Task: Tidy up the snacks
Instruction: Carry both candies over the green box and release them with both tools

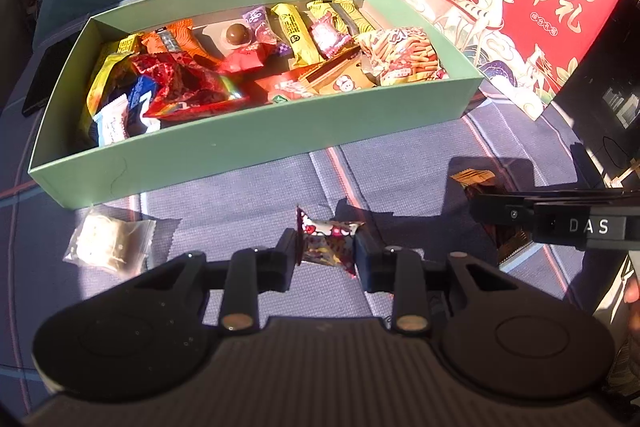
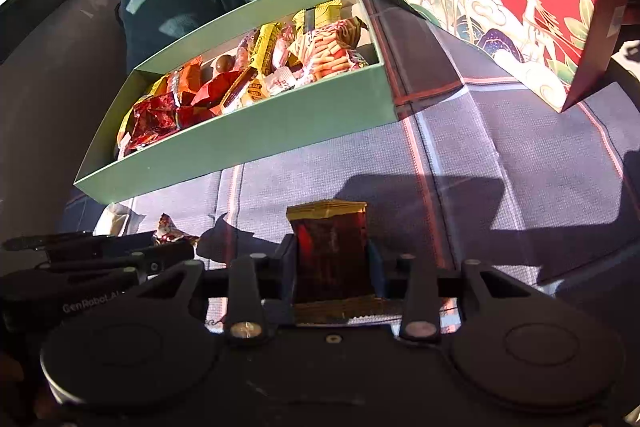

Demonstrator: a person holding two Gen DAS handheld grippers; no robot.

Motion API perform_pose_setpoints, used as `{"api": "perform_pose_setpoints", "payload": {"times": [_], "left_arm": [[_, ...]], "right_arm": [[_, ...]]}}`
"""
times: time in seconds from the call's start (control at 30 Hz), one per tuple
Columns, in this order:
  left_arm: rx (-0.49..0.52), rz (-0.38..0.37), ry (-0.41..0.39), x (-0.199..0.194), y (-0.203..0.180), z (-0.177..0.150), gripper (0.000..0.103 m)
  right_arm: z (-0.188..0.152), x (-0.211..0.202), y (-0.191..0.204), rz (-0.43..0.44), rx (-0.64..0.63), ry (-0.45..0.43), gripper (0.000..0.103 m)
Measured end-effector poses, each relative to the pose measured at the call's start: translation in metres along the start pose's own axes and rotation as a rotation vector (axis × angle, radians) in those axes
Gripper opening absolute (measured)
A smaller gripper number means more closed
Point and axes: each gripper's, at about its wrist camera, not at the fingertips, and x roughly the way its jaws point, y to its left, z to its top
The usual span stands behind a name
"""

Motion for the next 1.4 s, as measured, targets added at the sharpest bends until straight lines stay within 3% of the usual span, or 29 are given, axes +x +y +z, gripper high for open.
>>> {"api": "perform_pose_setpoints", "payload": {"times": [0.3, 0.63, 0.9, 1.27, 1.37, 1.4], "left_arm": [[-0.094, 0.011, -0.113, -0.036, 0.035, 0.035, 0.030], [-0.129, 0.071, -0.153, -0.043, 0.068, 0.075, 0.030], [-0.112, 0.101, -0.122, -0.024, 0.073, 0.093, 0.030], [-0.113, 0.097, -0.050, 0.006, 0.081, 0.091, 0.030], [-0.111, 0.092, -0.032, 0.012, 0.083, 0.090, 0.034], [-0.113, 0.096, -0.033, 0.013, 0.083, 0.090, 0.041]], "right_arm": [[0.033, -0.014, 0.036, 0.054, -0.047, -0.040, 0.036], [0.082, -0.010, 0.086, 0.066, -0.130, -0.077, 0.036], [0.122, 0.010, 0.105, 0.080, -0.106, -0.071, 0.037], [0.143, 0.054, 0.106, 0.083, -0.077, -0.021, 0.037], [0.148, 0.064, 0.104, 0.082, -0.064, -0.013, 0.039], [0.149, 0.066, 0.104, 0.082, -0.063, -0.014, 0.041]]}}
